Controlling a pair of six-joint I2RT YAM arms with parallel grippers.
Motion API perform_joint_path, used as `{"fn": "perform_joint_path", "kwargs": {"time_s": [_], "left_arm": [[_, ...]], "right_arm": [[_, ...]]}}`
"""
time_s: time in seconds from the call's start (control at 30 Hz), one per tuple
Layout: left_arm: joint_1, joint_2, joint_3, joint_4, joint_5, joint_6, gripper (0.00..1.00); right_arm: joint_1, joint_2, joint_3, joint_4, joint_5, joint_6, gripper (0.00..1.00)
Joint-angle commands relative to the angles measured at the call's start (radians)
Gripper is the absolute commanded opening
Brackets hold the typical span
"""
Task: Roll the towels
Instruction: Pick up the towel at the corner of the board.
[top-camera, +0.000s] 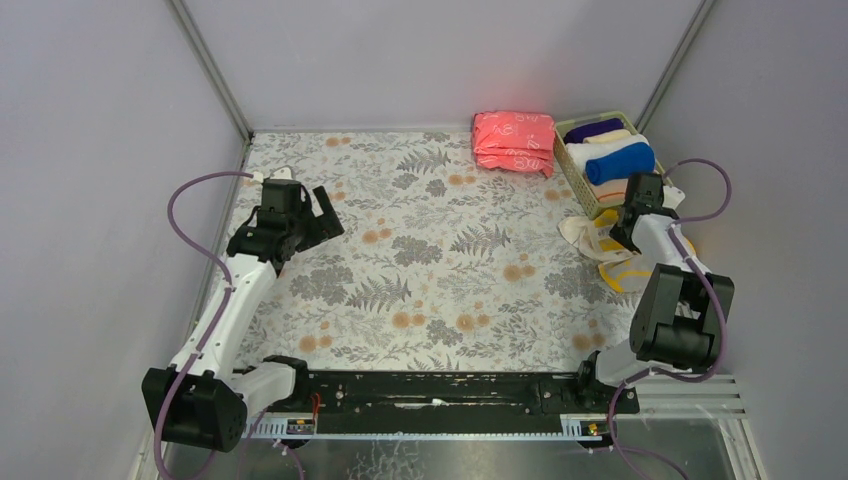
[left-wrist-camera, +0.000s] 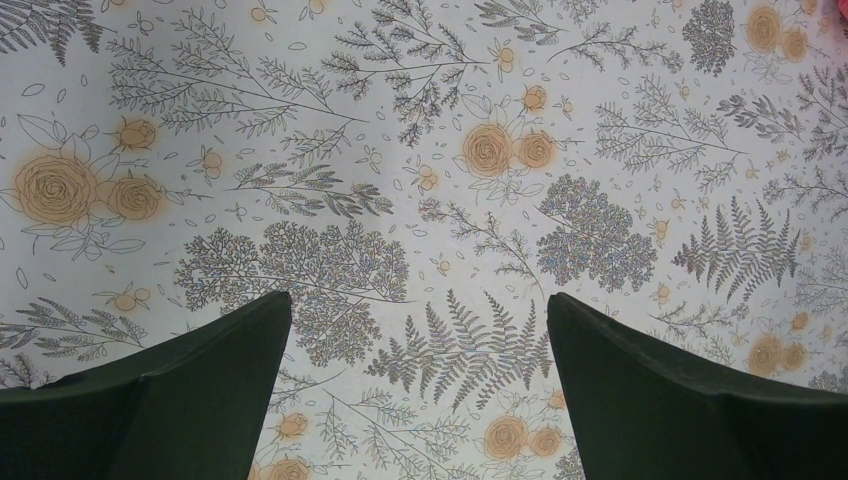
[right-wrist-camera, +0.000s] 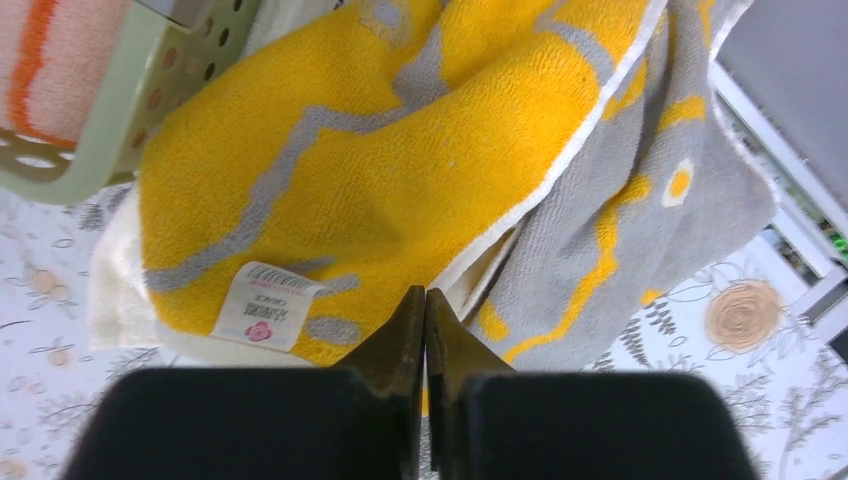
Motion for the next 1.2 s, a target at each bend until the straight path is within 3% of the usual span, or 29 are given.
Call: {"fn": "perform_joint_path", "kwargs": {"time_s": [0.0, 0.1, 0.17, 0.3, 0.77, 0.83, 0.9, 1.07, 1.17], "left_arm": [[-0.002, -0.017, -0.008, 0.063, -0.005, 0.016, 1.00], [-0.002, -0.016, -0.009, 0.063, -0.005, 0.015, 1.00], [-0.002, -0.017, -0.010, 0.063, -0.009, 0.015, 0.99], [-0.002, -0.013, -0.008, 0.063, -0.009, 0.015, 1.00], [-0.002, 0.008, -0.007, 0.063, 0.005, 0.017, 1.00], [-0.002, 0.009, -0.006, 0.063, 0.006, 0.018, 1.00], [-0.002, 0.012, -0.006, 0.063, 0.006, 0.018, 1.00], [-0.003, 0.017, -0.005, 0.063, 0.014, 0.017, 0.99], [-0.002, 0.015, -0.004, 0.063, 0.016, 0.017, 1.00]], "right_arm": [[-0.017, -0.072, -0.025, 0.059, -0.045, 0.013, 0.14], [-0.088, -0.098, -0.076, 0.123, -0.161, 0.062, 0.27], [-0.144, -0.115, -0.118, 0.181, -0.255, 0.106, 0.46], [-0.190, -0.130, -0.182, 0.311, -0.381, 0.138, 0.62], [-0.234, -0.018, -0.226, 0.543, -0.408, 0.193, 0.65], [-0.242, 0.002, -0.219, 0.551, -0.400, 0.196, 0.62], [-0.247, 0.014, -0.209, 0.553, -0.391, 0.189, 0.54], [-0.250, -0.070, -0.186, 0.510, -0.318, 0.171, 0.16], [-0.250, -0.187, -0.159, 0.456, -0.233, 0.149, 0.00]]}}
